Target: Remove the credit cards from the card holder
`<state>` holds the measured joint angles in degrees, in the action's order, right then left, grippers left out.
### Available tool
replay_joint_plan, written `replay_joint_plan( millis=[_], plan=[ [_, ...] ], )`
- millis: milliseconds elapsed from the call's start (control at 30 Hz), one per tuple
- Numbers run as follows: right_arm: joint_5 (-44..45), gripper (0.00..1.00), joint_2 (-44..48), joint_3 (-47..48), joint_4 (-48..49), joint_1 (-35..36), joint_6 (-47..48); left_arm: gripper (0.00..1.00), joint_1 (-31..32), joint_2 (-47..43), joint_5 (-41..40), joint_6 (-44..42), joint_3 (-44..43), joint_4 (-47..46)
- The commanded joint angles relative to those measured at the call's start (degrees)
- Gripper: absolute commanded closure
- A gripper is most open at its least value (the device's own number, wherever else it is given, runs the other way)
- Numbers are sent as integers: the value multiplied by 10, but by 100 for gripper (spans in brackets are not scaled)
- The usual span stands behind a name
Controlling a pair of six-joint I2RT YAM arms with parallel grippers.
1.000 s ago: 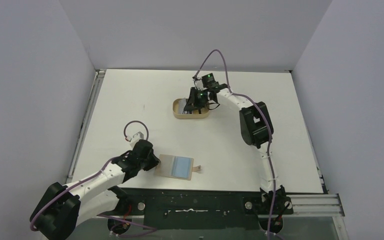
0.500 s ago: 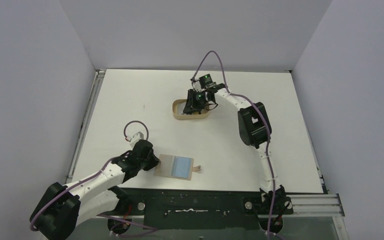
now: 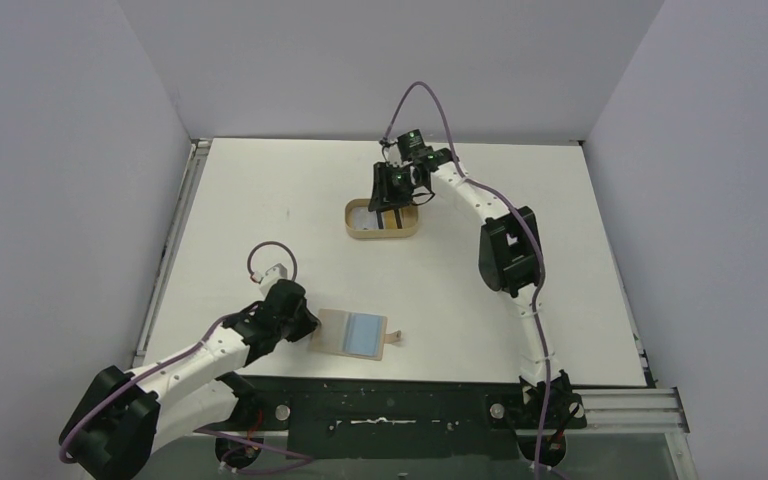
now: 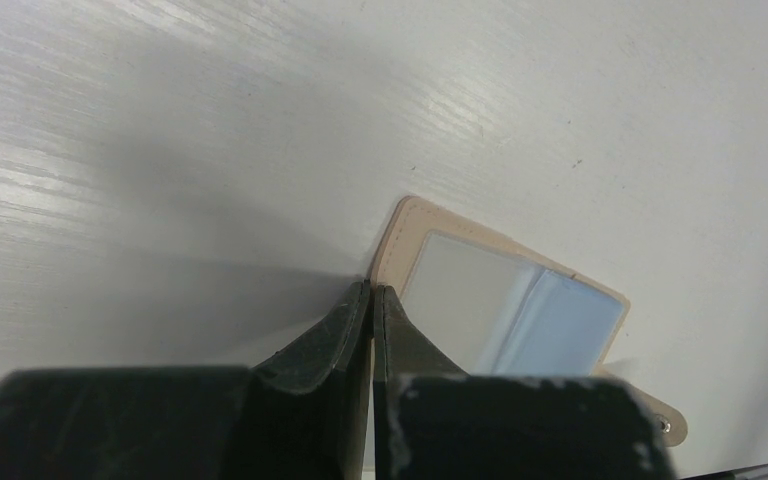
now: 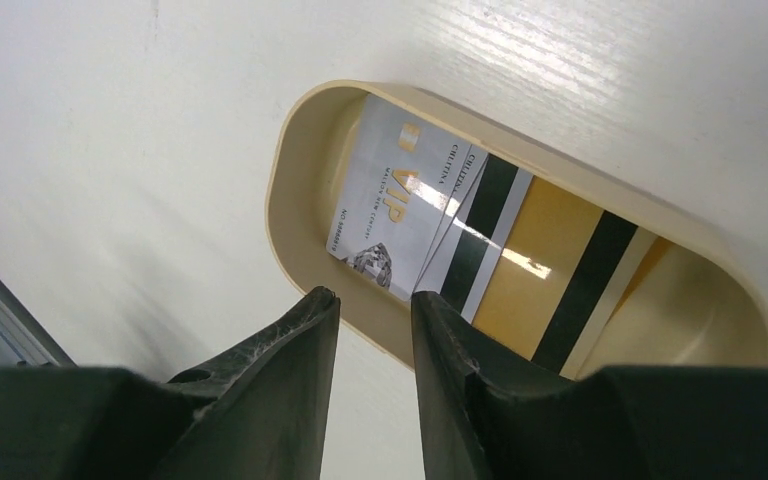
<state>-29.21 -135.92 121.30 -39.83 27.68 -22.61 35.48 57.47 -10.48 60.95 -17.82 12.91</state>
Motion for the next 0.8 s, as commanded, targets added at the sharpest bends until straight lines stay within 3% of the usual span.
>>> replay_joint_plan(
  millis=[0, 333, 767],
  plan=[
    [25, 66, 51, 43, -39, -3, 23, 100, -2, -8, -10, -17, -17, 42],
    [36, 66, 120, 34, -71, 15, 22, 100, -2, -40, -16, 14, -51, 81],
    [70, 67, 346, -272, 47, 107, -73, 100, 4, -77, -81, 64, -96, 83]
  ],
)
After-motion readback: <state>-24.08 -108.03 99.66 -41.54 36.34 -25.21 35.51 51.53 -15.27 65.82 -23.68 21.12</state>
